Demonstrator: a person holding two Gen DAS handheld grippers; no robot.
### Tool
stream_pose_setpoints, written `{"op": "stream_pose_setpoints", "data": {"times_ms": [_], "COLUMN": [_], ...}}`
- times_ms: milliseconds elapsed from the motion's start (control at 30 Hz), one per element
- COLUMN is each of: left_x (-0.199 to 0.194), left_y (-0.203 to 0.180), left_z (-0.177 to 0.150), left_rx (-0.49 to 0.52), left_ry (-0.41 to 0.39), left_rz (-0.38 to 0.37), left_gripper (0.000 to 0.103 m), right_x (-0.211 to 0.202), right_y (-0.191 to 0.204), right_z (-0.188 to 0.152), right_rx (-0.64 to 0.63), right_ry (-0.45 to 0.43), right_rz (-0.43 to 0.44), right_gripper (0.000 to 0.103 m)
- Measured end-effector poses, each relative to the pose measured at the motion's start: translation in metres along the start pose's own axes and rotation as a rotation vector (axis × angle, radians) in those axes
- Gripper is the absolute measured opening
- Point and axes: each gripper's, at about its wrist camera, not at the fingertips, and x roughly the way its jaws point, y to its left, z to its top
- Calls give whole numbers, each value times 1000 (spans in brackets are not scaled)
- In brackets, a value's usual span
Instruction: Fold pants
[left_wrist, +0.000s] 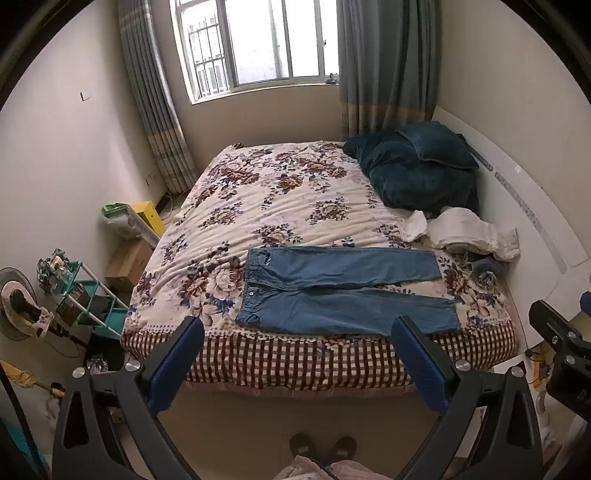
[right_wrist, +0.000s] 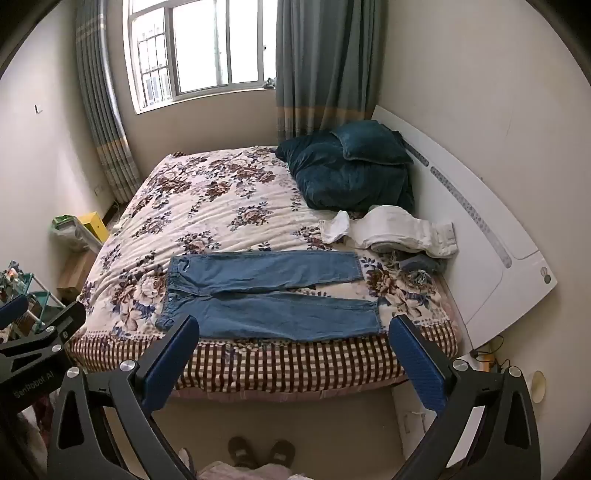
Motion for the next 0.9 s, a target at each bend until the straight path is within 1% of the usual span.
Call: {"op": "stream_pose_setpoints", "data": {"times_ms": [33,67,100,133,200,367,400,567,667,733,900], "left_x": [0,-1,0,0,0,0,-2,-5,-13,-10,-10], "left_y": [0,1,0,-1,0,-1,-3,-4,-11,-12,-13], "left_z": [0,-1,0,0,0,-1,5,8,16,9,9], "left_rx": [0,-8,3,4,1,-1,-1,3,4,7,3], "left_ry": [-3,-23,-10,-11,-11,-8,-7,-10,-12,-18,-21], "left_rz": [1,-7,5,7,-2,-2,-4,-9,-11,-15,-15], "left_gripper": [103,103,103,103,103,103,103,103,103,103,103], "right_x": [0,0,0,-3,-3,-1,-2,-5,-4,-3,-4], "right_y": [1,1,2,-2,0,-1,0,-2,-2,-3,-1], "right_z": [0,0,0,-2,-1,-1,-3,-7,-7,-7,-6], "right_rx": [-11,-13,-13,13,-3,-1,2,4,2,3,2], "right_ry": [3,2,2,-19,-11,1,0,5,5,6,7], "right_rz": [-14,-16,-17,9,-3,3,7,7,9,10,8], "right_gripper": [103,103,103,103,103,103,103,103,103,103,103]}}
